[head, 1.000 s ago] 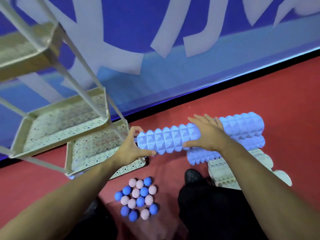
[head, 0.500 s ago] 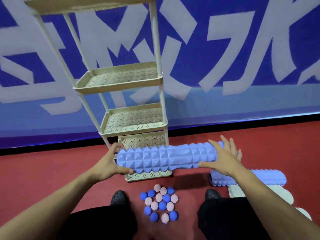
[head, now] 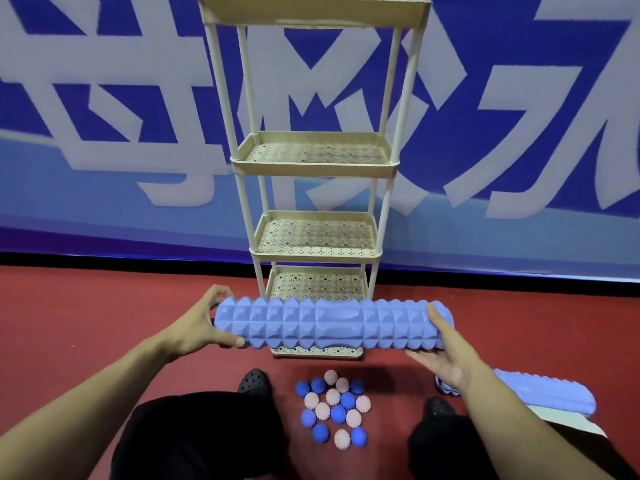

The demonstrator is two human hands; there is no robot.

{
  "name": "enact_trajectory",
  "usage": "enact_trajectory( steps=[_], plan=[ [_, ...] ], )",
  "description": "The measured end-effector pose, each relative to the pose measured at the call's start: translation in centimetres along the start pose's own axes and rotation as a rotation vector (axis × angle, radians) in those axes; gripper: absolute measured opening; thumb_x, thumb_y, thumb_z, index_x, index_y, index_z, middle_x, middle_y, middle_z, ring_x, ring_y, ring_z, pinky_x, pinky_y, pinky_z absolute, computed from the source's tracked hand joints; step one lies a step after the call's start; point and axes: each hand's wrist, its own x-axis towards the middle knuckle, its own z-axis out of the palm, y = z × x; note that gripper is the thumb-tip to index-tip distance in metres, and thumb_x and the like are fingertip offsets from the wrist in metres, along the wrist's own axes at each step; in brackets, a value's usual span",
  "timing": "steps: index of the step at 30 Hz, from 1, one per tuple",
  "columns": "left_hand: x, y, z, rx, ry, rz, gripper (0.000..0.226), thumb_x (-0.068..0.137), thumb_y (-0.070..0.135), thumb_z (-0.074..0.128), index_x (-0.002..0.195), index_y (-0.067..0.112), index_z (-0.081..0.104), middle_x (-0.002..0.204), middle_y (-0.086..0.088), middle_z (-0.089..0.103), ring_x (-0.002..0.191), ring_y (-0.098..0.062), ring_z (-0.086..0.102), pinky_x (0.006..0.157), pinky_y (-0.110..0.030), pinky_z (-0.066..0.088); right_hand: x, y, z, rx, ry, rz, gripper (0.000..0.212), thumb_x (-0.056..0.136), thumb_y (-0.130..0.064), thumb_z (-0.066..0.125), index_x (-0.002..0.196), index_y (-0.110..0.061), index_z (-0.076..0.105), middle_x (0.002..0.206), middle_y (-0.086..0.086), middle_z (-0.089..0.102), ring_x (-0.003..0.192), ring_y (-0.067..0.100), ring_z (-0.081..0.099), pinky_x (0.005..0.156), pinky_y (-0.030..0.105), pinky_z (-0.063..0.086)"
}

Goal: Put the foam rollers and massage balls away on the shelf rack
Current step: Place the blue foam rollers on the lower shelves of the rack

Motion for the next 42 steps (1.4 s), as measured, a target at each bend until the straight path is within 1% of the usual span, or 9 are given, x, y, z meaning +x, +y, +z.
enact_trajectory(
  steps=[4,9,14,19,25,29,32,37,42],
  plan=[
    [0.1,-0.8,-0.1,-0.045,0.004,0.010,0.083,0.060,0.005,0.097,0.122,0.022,0.045,0.130,-0.003,0.055,0.101,-0.034,0.069,0.080,-0.052,0.061,0.5,1.7,1.0,0.175,0.016,0.030,0.098,0.063,-0.056,0.090,0.134,0.001,0.054,0.133,0.026,0.060,0.116,0.039,0.066,0.094,0.054,0.055],
    [0.9,-2.0,-0.2,-0.063,-0.016,0.004,0.081,0.062,0.001,0.094,0.124,0.019,0.045,0.130,0.001,0.057,0.113,-0.017,0.063,0.087,-0.044,0.061,0.0,2.1,0.7,0.116,0.037,0.059,0.070,0.087,-0.062,0.064,0.123,-0.002,0.061,0.113,0.026,0.072,0.105,0.038,0.072,0.081,0.047,0.062],
    [2.0,-3.6,1.1,-0.070,0.004,0.023,0.082,0.067,0.008,0.093,0.131,0.028,0.044,0.138,0.007,0.053,0.114,-0.001,0.062,0.087,-0.023,0.056,0.0,3.1,0.2,0.191,0.115,0.062,0.074,0.084,-0.055,0.073,0.133,-0.001,0.057,0.129,0.024,0.062,0.115,0.034,0.066,0.084,0.047,0.058],
    [3.7,-4.7,3.2,-0.141,0.167,-0.044,0.080,0.088,0.024,0.077,0.151,0.033,0.028,0.146,0.006,0.041,0.121,-0.020,0.057,0.094,-0.041,0.054,0.0,4.6,0.8,0.257,0.215,0.000,0.073,0.084,-0.056,0.072,0.133,-0.005,0.057,0.129,0.019,0.063,0.111,0.030,0.066,0.082,0.045,0.057],
    [5.5,-5.0,4.5,-0.028,0.213,-0.087,0.070,0.094,0.028,0.070,0.152,0.023,0.032,0.152,-0.007,0.043,0.119,-0.023,0.056,0.096,-0.042,0.051,0.3,6.2,2.1,0.264,0.471,-0.095,0.062,0.078,-0.050,0.082,0.117,-0.005,0.062,0.113,0.012,0.071,0.099,0.025,0.070,0.091,0.050,0.057],
    [7.2,-5.6,4.8,-0.066,0.279,-0.174,0.069,0.095,0.039,0.066,0.153,0.020,0.032,0.151,-0.009,0.044,0.122,-0.024,0.054,0.097,-0.045,0.051,1.4,7.3,3.7,0.339,0.506,-0.113,0.056,0.086,-0.048,0.075,0.120,-0.006,0.061,0.105,0.006,0.070,0.091,0.019,0.069,0.088,0.045,0.057],
    [8.9,-6.3,5.2,-0.190,0.307,-0.263,0.074,0.095,0.044,0.065,0.154,0.018,0.029,0.147,-0.010,0.046,0.120,-0.025,0.054,0.093,-0.045,0.053,3.2,8.2,5.2,0.380,0.447,-0.095,0.043,0.092,-0.048,0.068,0.113,-0.012,0.063,0.104,0.004,0.071,0.092,0.017,0.067,0.104,0.047,0.051],
    [12.7,-6.6,7.7,-0.376,0.203,-0.426,0.087,0.086,0.054,0.073,0.151,0.015,0.029,0.139,-0.009,0.051,0.116,-0.027,0.057,0.086,-0.045,0.057,7.3,9.8,7.9,0.398,0.485,-0.054,0.058,0.081,-0.051,0.078,0.118,-0.008,0.066,0.114,0.011,0.074,0.101,0.026,0.072,0.097,0.049,0.056],
    [16.7,-5.3,12.1,-0.574,0.099,-0.518,0.072,0.079,0.061,0.075,0.132,0.021,0.047,0.132,-0.010,0.054,0.117,-0.029,0.059,0.096,-0.048,0.056,10.8,10.5,10.3,0.359,0.438,-0.025,0.056,0.082,-0.052,0.076,0.117,-0.011,0.066,0.111,0.010,0.075,0.099,0.025,0.072,0.090,0.044,0.059]
  ],
)
